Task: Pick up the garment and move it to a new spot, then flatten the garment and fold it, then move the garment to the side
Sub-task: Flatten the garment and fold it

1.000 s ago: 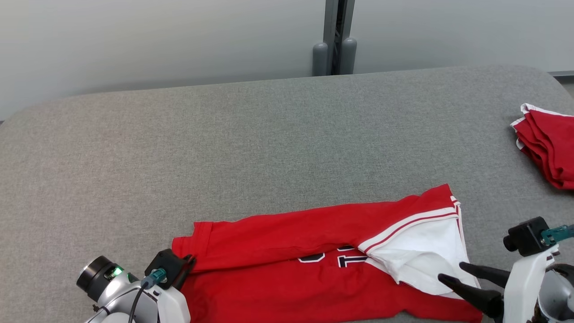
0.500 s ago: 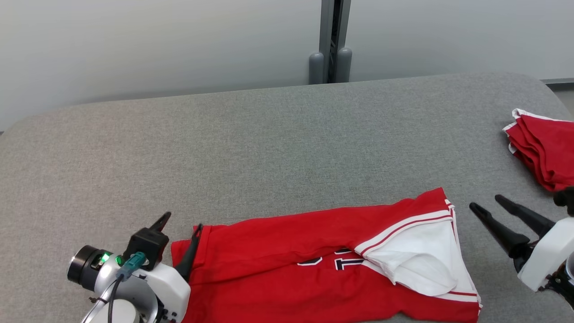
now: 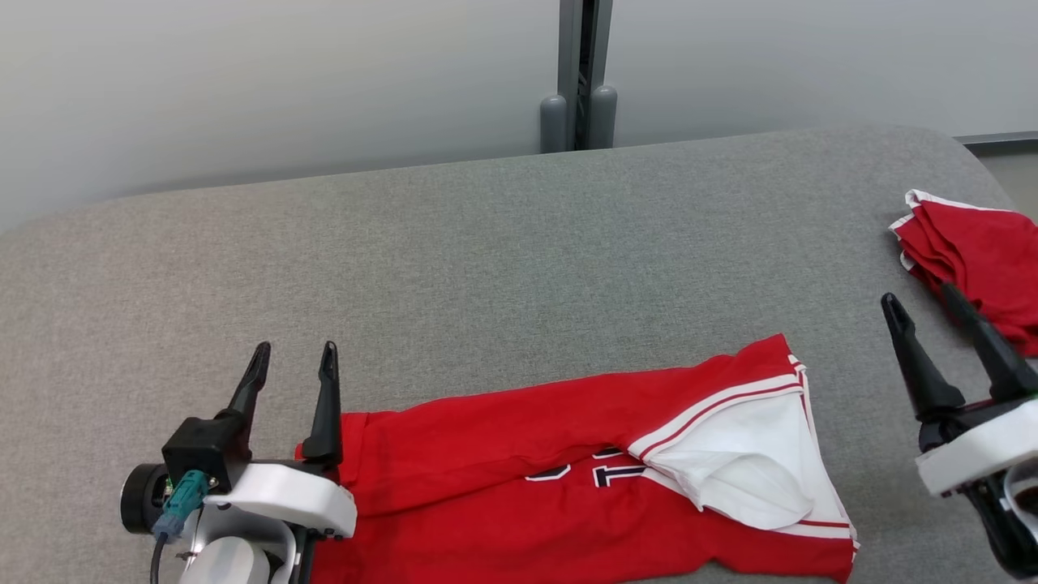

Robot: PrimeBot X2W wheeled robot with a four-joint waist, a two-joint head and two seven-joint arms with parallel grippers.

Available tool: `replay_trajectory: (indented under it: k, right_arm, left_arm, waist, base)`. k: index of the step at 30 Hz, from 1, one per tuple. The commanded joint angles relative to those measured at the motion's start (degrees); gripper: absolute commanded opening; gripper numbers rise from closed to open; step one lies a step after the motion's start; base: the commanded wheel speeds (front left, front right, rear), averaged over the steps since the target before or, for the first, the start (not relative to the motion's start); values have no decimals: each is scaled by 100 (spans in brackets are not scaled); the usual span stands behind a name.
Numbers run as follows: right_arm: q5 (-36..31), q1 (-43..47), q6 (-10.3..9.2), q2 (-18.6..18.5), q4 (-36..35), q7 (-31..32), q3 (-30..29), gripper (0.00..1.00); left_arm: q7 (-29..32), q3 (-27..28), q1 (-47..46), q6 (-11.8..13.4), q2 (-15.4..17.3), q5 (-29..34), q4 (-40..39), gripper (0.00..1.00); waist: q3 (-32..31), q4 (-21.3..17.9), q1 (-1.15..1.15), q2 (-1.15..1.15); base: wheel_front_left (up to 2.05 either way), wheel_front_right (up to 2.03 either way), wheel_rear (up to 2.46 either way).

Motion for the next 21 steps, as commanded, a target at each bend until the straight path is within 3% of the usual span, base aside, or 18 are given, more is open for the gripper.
replay_trajectory:
  k: [1,5,12,21]
  right_arm:
    - [-261,267,0,194,-114,-23,-288,100]
    - [-754,701,0,630,-333,-24,-777,100]
    - [-1016,976,0,893,-376,-24,-1000,100]
    - [-997,972,0,1032,530,-25,-970,100]
  left_arm:
    - [-30,137,91,-55,-84,135,-156,100]
    - [-28,496,386,-221,-358,454,-362,100]
    - [-29,817,658,-516,-729,1033,-356,100]
    - [-30,958,516,-852,-903,1447,-238,100]
  waist:
    - [14,0,0,0]
    - [39,7,0,0]
    - [119,81,0,0]
    - [271,284,0,0]
  base:
    - [0,0,0]
    - [0,0,0]
    - [0,0,0]
    - [0,0,0]
